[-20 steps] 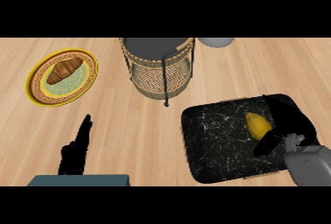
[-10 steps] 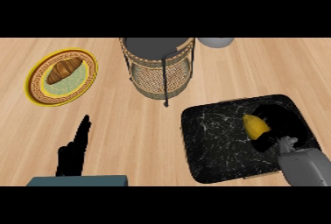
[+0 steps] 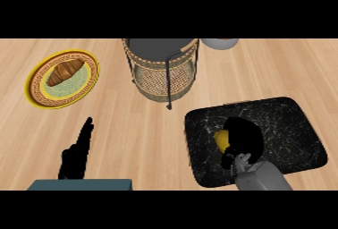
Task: Pick the lemon from the tray and place it in the tiered basket
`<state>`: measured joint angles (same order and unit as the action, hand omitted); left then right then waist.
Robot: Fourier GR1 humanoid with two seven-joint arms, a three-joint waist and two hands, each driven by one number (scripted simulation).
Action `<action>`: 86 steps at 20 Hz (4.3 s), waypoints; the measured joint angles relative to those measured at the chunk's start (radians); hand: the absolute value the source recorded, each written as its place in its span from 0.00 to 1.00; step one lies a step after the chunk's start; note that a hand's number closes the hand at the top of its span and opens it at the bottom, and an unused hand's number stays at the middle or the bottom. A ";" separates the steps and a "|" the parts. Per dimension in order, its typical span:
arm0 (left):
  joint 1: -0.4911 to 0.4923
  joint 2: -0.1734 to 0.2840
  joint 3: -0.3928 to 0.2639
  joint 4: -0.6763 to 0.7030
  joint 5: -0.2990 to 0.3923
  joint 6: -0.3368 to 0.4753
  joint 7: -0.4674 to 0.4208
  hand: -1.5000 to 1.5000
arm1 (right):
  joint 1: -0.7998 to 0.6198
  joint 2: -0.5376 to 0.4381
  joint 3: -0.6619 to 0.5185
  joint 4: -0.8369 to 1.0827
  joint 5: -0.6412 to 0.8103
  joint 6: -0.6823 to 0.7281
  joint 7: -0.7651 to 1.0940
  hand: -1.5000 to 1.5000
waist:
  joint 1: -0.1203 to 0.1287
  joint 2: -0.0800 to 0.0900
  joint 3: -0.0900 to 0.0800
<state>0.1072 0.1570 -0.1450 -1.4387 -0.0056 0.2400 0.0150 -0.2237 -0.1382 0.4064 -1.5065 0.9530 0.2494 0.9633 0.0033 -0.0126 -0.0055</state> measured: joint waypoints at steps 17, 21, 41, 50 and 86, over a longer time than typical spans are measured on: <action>0.011 0.001 0.006 -0.002 0.010 0.009 0.002 0.50 | -0.120 0.123 0.203 -0.438 0.224 -0.219 0.245 1.00 | -0.014 -0.003 0.008; 0.006 0.000 0.004 0.007 0.010 0.007 -0.004 0.50 | -0.227 0.123 0.210 -0.533 0.315 -0.168 0.267 1.00 | -0.013 -0.003 0.008; -0.018 0.003 -0.015 0.000 0.007 0.005 0.016 0.50 | -0.754 0.128 -0.160 -0.212 0.229 -0.037 0.242 1.00 | 0.023 0.010 0.007; -0.022 -0.003 -0.019 0.010 -0.003 0.008 -0.004 0.50 | -0.908 0.132 -0.272 0.134 0.151 -0.093 0.162 1.00 | 0.026 0.014 0.010; 0.009 0.005 0.005 0.005 0.020 0.007 -0.007 0.50 | -0.886 0.096 -0.404 0.490 -0.015 -1.049 0.020 0.00 | -0.016 -0.002 0.011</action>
<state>0.1166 0.1619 -0.1404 -1.4340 0.0140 0.2469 0.0077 -1.1100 -0.0426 0.0020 -1.0166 0.9376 -0.7995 0.9832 -0.0129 -0.0143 0.0051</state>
